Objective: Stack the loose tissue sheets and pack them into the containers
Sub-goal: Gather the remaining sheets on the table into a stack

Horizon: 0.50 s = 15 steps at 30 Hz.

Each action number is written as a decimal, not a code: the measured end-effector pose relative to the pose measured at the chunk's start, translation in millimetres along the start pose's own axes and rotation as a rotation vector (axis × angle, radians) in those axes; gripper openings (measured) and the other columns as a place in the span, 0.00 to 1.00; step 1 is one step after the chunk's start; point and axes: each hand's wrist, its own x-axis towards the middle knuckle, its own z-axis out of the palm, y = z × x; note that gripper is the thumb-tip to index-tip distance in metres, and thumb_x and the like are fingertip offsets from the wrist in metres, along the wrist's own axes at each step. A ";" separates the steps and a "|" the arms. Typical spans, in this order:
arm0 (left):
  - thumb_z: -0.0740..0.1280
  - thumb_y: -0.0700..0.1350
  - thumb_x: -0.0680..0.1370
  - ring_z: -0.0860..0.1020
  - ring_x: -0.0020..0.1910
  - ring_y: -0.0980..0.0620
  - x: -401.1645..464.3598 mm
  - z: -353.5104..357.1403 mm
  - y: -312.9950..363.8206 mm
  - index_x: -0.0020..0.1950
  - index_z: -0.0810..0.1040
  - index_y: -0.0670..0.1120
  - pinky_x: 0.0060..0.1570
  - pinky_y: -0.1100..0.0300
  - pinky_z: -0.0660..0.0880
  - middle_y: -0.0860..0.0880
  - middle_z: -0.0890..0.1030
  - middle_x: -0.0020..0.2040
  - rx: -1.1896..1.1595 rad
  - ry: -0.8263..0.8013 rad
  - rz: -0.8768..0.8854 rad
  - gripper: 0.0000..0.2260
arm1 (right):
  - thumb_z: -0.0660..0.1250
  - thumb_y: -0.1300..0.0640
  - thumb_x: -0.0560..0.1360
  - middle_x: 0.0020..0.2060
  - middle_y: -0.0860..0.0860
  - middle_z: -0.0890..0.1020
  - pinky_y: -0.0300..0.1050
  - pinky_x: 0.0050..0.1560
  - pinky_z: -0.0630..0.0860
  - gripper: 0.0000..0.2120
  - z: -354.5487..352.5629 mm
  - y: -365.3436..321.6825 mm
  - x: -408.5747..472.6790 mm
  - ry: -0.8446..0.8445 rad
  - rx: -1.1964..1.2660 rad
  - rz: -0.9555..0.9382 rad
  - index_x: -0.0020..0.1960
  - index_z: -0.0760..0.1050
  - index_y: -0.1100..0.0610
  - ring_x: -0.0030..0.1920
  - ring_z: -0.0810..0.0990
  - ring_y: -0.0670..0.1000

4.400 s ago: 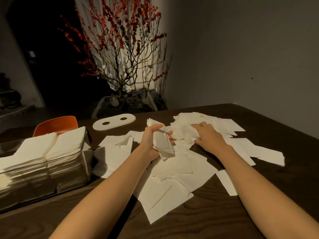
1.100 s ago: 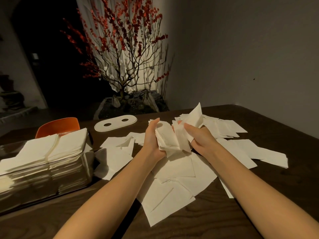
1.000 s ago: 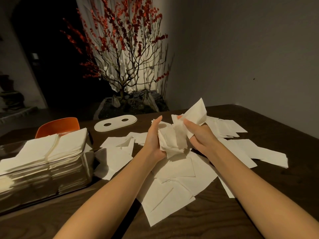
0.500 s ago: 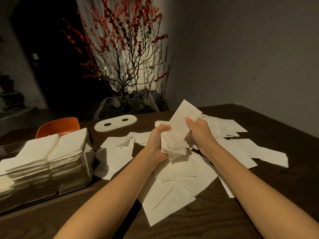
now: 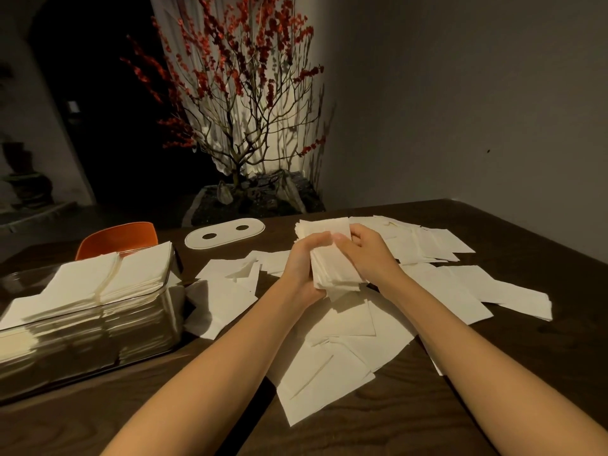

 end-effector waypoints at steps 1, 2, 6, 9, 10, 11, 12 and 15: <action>0.63 0.44 0.77 0.77 0.53 0.42 -2.1 -2.2 0.9 0.69 0.69 0.47 0.48 0.46 0.76 0.40 0.78 0.54 -0.004 -0.013 0.015 0.19 | 0.60 0.50 0.80 0.51 0.46 0.73 0.32 0.41 0.71 0.10 0.8 0.7 1.5 0.013 0.007 -0.002 0.59 0.70 0.52 0.49 0.73 0.45; 0.62 0.44 0.78 0.77 0.53 0.42 -4.8 -4.3 2.7 0.69 0.68 0.47 0.48 0.45 0.76 0.40 0.78 0.54 -0.018 -0.024 0.018 0.19 | 0.60 0.49 0.81 0.54 0.47 0.73 0.35 0.45 0.74 0.10 1.4 2.0 3.1 0.035 0.015 -0.003 0.60 0.71 0.50 0.53 0.73 0.47; 0.60 0.45 0.78 0.79 0.53 0.40 -19.6 -13.5 9.1 0.66 0.70 0.46 0.51 0.43 0.75 0.39 0.80 0.56 -0.096 -0.081 0.005 0.16 | 0.59 0.50 0.81 0.56 0.50 0.75 0.42 0.52 0.77 0.09 -0.2 -2.9 4.1 0.001 0.055 -0.027 0.60 0.71 0.48 0.52 0.76 0.49; 0.61 0.43 0.77 0.79 0.51 0.42 -33.2 -21.2 11.6 0.62 0.74 0.43 0.56 0.46 0.73 0.40 0.81 0.51 -0.102 -0.093 0.062 0.14 | 0.55 0.50 0.82 0.47 0.48 0.78 0.34 0.43 0.73 0.10 6.6 -15.7 -5.7 -0.132 0.117 0.036 0.58 0.73 0.51 0.43 0.76 0.44; 0.63 0.44 0.76 0.79 0.51 0.42 -38.1 -25.2 12.2 0.63 0.74 0.43 0.57 0.46 0.73 0.40 0.81 0.51 -0.107 -0.084 0.086 0.16 | 0.55 0.49 0.82 0.48 0.47 0.79 0.35 0.44 0.73 0.10 10.9 -20.8 -11.8 -0.175 0.149 0.081 0.53 0.74 0.50 0.44 0.76 0.44; 0.64 0.44 0.75 0.78 0.51 0.42 -40.6 -27.8 12.6 0.63 0.74 0.43 0.57 0.45 0.74 0.40 0.80 0.50 -0.114 -0.073 0.107 0.17 | 0.55 0.47 0.82 0.47 0.46 0.79 0.37 0.46 0.73 0.11 13.9 -25.6 -17.6 -0.231 0.209 0.130 0.49 0.75 0.48 0.45 0.77 0.44; 0.65 0.44 0.75 0.78 0.51 0.42 -46.4 -31.7 13.8 0.62 0.75 0.43 0.56 0.45 0.74 0.40 0.80 0.50 -0.123 -0.052 0.136 0.16 | 0.55 0.47 0.82 0.46 0.45 0.79 0.38 0.47 0.74 0.11 18.8 -30.3 -24.3 -0.296 0.299 0.177 0.47 0.74 0.46 0.46 0.77 0.44; 0.65 0.42 0.75 0.79 0.50 0.43 -61.5 -42.0 18.8 0.59 0.75 0.43 0.55 0.44 0.75 0.41 0.80 0.48 -0.164 0.007 0.236 0.13 | 0.60 0.47 0.80 0.47 0.47 0.81 0.44 0.49 0.79 0.06 25.5 -41.8 -41.3 -0.463 0.560 0.313 0.50 0.75 0.47 0.50 0.79 0.48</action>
